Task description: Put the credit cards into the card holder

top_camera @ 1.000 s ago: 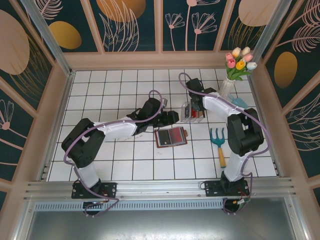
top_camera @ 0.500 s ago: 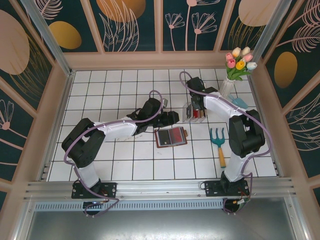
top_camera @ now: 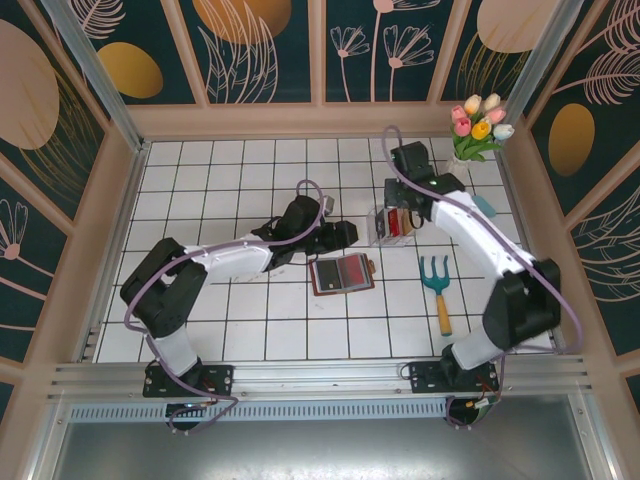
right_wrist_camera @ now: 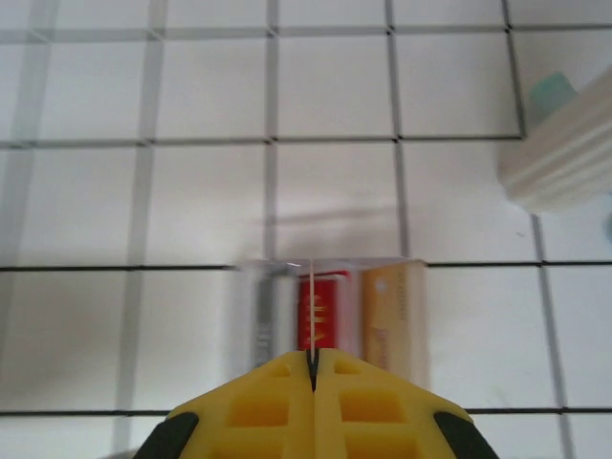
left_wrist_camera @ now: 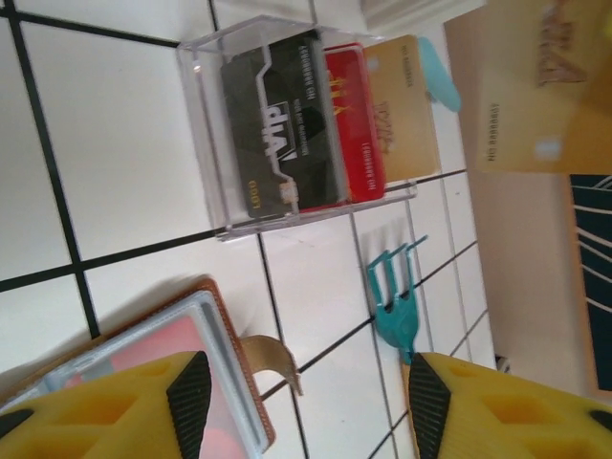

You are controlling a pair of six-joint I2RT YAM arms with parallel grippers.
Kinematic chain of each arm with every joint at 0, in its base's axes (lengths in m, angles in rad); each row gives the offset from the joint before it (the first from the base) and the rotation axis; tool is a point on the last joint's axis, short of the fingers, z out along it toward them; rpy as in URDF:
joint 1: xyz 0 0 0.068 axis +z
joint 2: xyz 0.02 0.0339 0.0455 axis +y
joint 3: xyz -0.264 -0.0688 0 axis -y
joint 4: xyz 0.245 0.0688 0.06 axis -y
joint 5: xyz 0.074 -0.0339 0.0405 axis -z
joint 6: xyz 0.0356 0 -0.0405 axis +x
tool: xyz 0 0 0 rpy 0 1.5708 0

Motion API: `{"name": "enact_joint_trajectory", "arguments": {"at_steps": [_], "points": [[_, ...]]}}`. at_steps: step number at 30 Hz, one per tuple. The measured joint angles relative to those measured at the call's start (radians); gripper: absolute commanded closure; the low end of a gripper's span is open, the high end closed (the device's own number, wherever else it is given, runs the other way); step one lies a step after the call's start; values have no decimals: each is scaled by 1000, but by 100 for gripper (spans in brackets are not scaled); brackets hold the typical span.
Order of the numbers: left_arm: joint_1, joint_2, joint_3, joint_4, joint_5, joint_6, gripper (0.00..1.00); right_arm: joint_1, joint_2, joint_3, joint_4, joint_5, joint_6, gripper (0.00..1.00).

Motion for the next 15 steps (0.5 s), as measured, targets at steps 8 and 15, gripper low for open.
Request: {"name": "enact_joint_trajectory", "arguments": {"at_steps": [8,15], "points": [[110,-114,-210,360,114,-185,34,-113,-250,-204,225,-526,180,100],[117,-114,-220,557,212,-268,39,-117,-251,-344,406,-867,343,100]]}}
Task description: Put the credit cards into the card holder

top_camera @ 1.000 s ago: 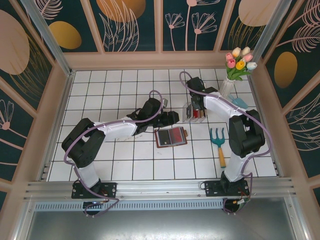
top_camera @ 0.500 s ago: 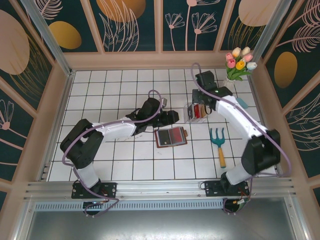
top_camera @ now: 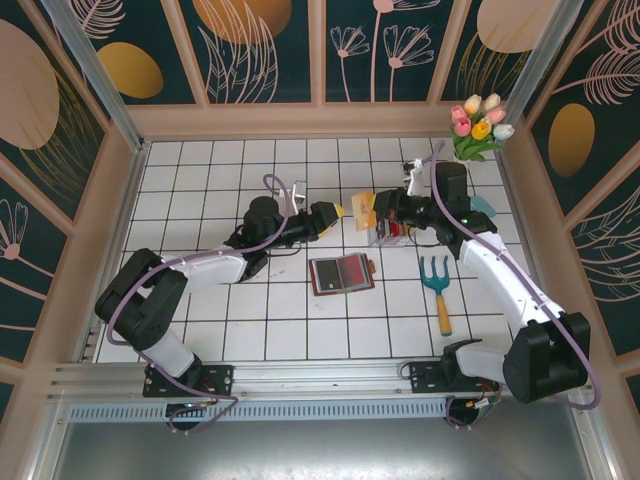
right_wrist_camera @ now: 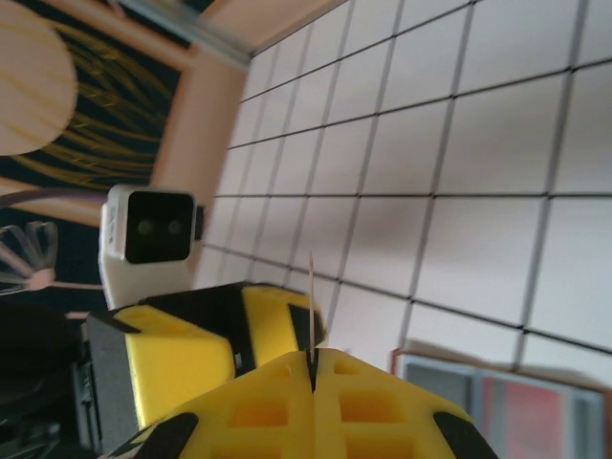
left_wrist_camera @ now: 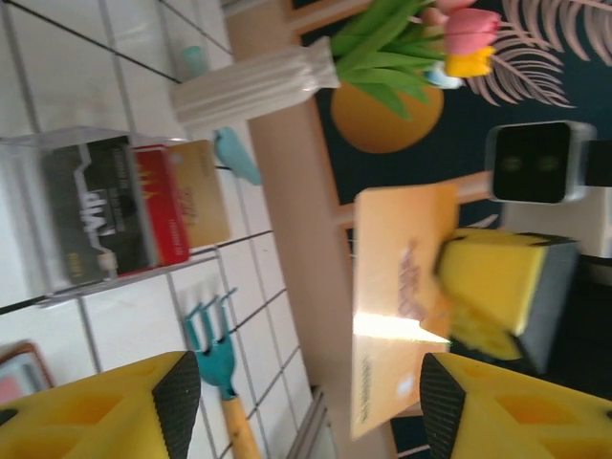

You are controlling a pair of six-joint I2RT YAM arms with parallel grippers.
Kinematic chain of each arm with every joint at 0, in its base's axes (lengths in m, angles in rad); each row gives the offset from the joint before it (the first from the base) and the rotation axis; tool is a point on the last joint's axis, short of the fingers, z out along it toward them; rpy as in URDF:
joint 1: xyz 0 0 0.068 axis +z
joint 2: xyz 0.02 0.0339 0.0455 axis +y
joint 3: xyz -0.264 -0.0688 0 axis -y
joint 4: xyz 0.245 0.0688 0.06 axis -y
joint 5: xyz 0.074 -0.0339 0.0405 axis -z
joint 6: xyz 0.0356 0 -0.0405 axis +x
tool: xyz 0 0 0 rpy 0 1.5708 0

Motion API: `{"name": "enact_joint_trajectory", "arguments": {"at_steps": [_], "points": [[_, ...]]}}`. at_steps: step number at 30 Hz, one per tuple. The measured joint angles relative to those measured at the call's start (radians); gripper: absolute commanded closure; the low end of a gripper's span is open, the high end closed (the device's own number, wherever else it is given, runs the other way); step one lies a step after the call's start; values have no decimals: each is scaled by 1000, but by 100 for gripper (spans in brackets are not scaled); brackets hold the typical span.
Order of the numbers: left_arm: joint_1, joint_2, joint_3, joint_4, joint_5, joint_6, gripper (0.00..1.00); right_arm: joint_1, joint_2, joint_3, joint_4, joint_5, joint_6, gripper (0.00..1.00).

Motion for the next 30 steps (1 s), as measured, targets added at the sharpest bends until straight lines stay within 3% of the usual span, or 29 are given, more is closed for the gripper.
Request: {"name": "enact_joint_trajectory", "arguments": {"at_steps": [7,17,19,20,24,30], "points": [[0,0,2,74,61,-28,62,0,0,-53,136,-142,101,100],[2,0,2,119,94,-52,98,-5,15,-76,201,-169,145,99],[1,0,0,129,96,-55,100,-7,19,-82,204,-166,145,94],[1,0,-4,130,95,-55,100,-7,20,-85,204,-165,145,86],[-1,-11,-38,119,79,-46,100,-3,24,-101,141,-101,103,72],[-7,-67,-121,-20,-20,6,100,-2,25,-198,45,51,31,59]]}}
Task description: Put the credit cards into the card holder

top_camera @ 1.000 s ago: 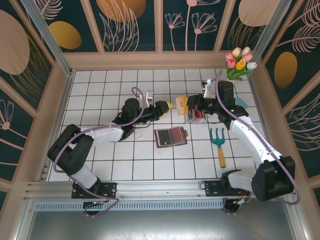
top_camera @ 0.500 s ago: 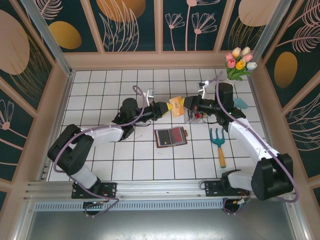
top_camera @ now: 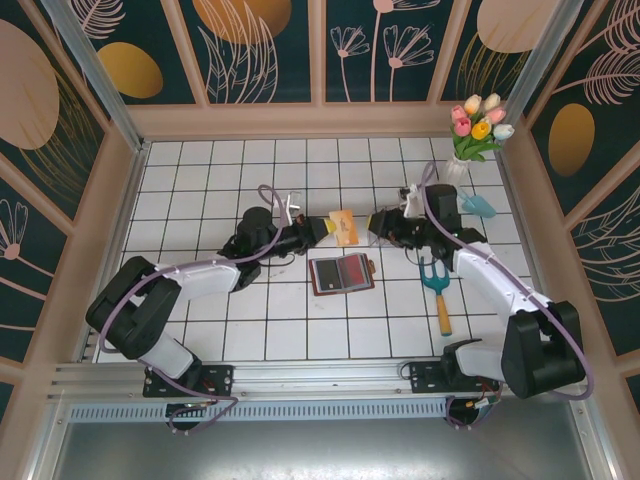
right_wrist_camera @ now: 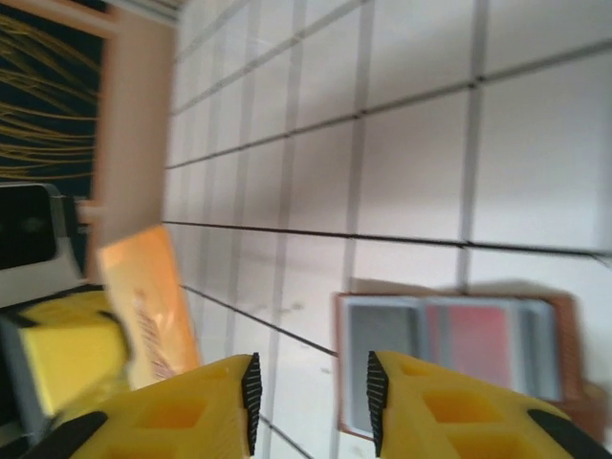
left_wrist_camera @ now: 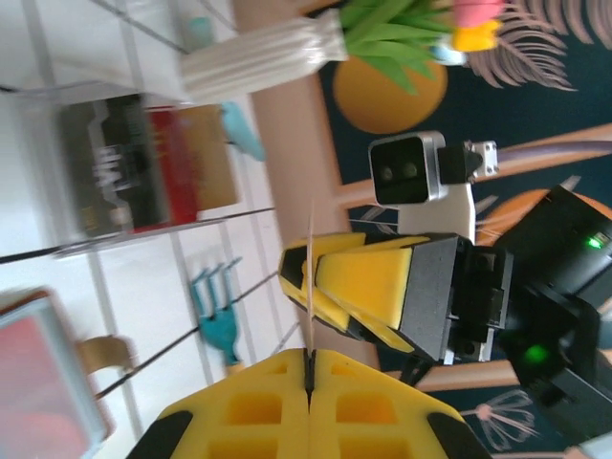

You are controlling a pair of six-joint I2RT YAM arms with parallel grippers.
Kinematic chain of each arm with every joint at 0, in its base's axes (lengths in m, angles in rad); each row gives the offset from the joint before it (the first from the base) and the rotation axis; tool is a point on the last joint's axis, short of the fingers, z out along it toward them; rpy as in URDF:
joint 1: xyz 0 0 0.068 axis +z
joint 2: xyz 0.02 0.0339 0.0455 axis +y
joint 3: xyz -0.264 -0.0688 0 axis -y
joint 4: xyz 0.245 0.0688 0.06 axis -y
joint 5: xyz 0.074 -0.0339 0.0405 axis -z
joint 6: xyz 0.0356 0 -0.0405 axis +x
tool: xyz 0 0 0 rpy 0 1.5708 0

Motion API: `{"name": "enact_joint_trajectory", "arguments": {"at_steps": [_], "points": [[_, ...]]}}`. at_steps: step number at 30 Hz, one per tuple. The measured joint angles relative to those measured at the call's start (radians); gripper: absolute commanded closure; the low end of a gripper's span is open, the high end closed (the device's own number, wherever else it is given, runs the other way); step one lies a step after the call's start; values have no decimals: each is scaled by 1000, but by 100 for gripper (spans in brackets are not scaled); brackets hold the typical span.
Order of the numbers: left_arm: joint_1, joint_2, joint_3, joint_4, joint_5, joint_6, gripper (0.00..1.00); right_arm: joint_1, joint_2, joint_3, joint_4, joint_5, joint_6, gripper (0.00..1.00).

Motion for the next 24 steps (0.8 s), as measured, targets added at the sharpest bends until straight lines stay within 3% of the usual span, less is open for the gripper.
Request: {"name": "enact_joint_trajectory", "arguments": {"at_steps": [10,24], "points": [[-113,-7,-74,-159,-139,28,100,102,27,-90,-53,202,-47,54],[-119,33,-93,-218,-187,28,100,251,184,-21,-146,492,-114,47]]}}
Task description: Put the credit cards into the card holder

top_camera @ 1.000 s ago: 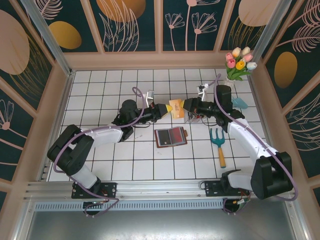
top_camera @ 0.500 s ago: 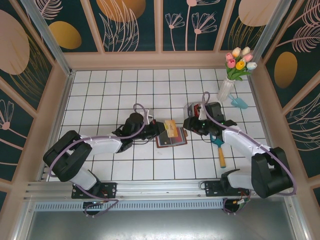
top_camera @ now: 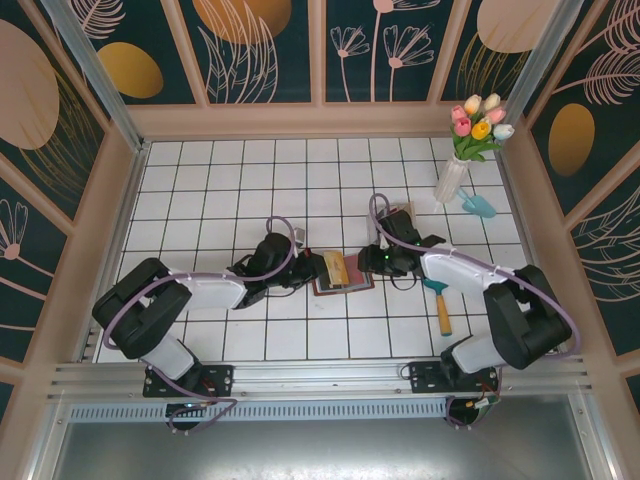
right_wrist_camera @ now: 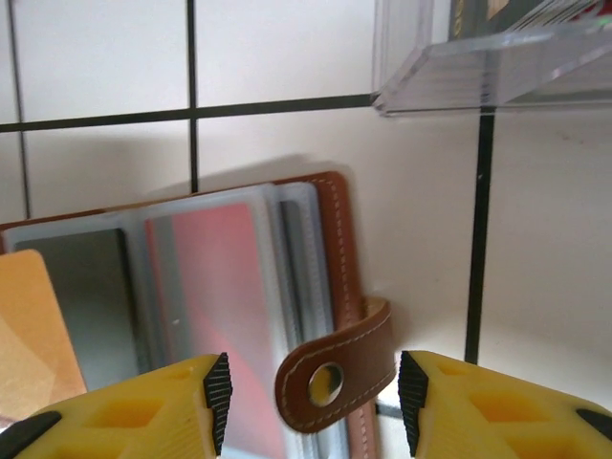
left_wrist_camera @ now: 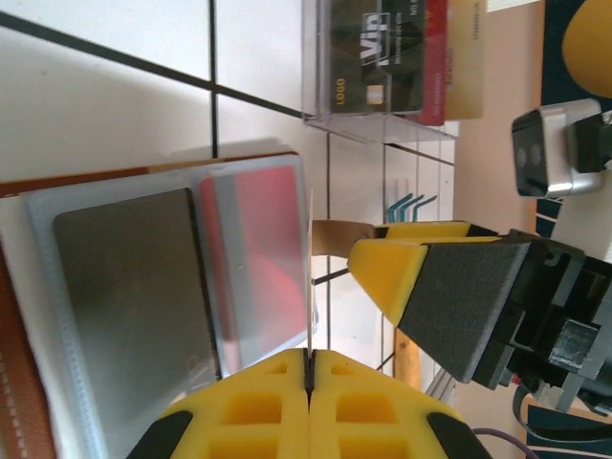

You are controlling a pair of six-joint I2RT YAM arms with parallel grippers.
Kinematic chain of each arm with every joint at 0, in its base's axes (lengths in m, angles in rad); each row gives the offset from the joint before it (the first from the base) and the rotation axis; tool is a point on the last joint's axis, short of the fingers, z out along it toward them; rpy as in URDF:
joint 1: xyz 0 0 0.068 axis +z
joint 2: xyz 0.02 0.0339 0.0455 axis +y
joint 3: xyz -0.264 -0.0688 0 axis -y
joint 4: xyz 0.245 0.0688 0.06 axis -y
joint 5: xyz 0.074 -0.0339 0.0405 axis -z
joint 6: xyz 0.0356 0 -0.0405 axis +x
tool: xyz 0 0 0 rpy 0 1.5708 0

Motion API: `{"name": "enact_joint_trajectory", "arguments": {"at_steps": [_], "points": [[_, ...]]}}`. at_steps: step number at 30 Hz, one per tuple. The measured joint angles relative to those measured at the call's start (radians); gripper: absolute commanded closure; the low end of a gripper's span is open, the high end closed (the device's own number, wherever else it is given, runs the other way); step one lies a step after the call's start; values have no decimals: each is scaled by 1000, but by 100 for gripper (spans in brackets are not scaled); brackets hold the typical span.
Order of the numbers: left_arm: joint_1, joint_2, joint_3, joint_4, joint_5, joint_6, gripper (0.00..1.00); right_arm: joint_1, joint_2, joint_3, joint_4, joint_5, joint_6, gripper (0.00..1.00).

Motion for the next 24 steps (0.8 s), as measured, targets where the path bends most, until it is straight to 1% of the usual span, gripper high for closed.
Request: {"name": "enact_joint_trajectory", "arguments": {"at_steps": [5,12,16,20,24], "points": [[0,19,1,-21,-13,0,100,2,35,5,-5,47,-2,45],[0,37,3,-37,-39,1,100,2,81,13,-4,67,-3,44],[0,37,3,-54,-57,8,100,2,99,22,-5,73,-5,48],[0,37,5,-72,-63,20,100,2,101,25,-4,83,-10,55],[0,53,5,-64,-58,22,100,2,112,25,-4,89,-14,69]]}}
